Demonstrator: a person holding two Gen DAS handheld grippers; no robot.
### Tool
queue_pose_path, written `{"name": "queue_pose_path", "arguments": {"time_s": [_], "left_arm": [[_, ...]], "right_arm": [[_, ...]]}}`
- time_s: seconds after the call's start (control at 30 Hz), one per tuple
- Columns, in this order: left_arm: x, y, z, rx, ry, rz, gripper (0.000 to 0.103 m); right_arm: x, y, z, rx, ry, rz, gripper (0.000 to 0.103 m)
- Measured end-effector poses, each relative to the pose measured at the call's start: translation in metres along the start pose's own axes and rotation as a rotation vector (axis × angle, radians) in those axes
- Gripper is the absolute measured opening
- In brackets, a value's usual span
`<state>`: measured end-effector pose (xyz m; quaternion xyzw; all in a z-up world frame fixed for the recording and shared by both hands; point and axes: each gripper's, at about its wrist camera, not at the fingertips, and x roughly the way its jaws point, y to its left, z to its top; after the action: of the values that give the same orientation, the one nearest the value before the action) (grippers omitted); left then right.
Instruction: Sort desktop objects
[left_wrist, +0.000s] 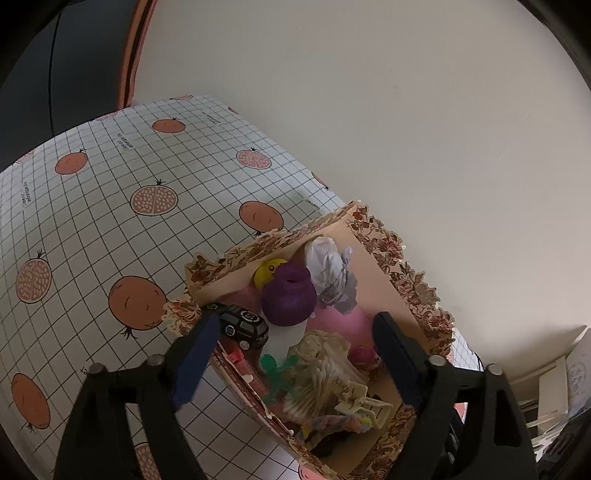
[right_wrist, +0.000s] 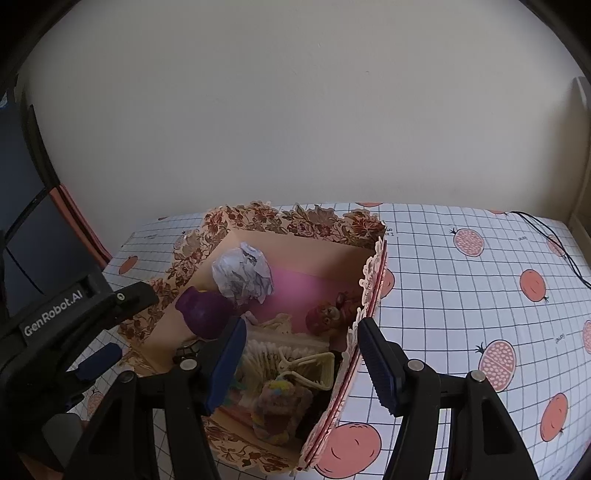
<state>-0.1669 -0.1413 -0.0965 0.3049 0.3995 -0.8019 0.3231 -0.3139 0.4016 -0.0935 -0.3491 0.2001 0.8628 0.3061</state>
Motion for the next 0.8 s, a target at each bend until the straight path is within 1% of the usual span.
{"name": "queue_pose_path", "arguments": {"time_s": [0.17,0.37,0.43,0.47,0.5,0.57,0.67,0.7,0.73,0.8], "left_arm": [[-0.001,0.0,0.0,-0.002,-0.004,0.006,0.087],[0.0,-0.004,0.0,0.015,-0.003,0.011,0.087],[0.0,-0.006,0.0,0.024,-0.003,0.016,0.091],[0.0,-0.007,0.0,0.028,-0.005,0.019,0.097],[0.0,-0.008,0.0,0.033,-0.01,0.022,0.098],[0.0,-0.01,0.0,0.042,-0.015,0.023,0.099],[0.001,-0.011,0.0,0.049,-0.016,0.035,0.103],[0.001,-0.012,-0.001,0.055,-0.017,0.043,0.103],[0.002,-0.013,-0.001,0.059,-0.017,0.047,0.103],[0.002,-0.014,-0.002,0.067,-0.019,0.052,0.103]], "right_arm": [[0.0,-0.002,0.0,0.002,0.0,-0.001,0.074],[0.0,-0.007,0.0,0.019,-0.001,-0.008,0.085],[0.0,-0.009,0.001,0.032,-0.001,-0.011,0.089],[0.0,-0.01,0.001,0.038,0.0,-0.011,0.089],[0.0,-0.011,0.001,0.043,0.002,-0.009,0.09],[0.001,-0.013,0.001,0.051,0.005,-0.01,0.09],[0.001,-0.014,0.001,0.053,0.004,-0.017,0.091],[0.001,-0.015,0.001,0.055,0.004,-0.017,0.093],[0.001,-0.016,0.001,0.056,0.004,-0.017,0.098],[0.0,-0.016,0.001,0.058,-0.002,-0.017,0.101]]}}
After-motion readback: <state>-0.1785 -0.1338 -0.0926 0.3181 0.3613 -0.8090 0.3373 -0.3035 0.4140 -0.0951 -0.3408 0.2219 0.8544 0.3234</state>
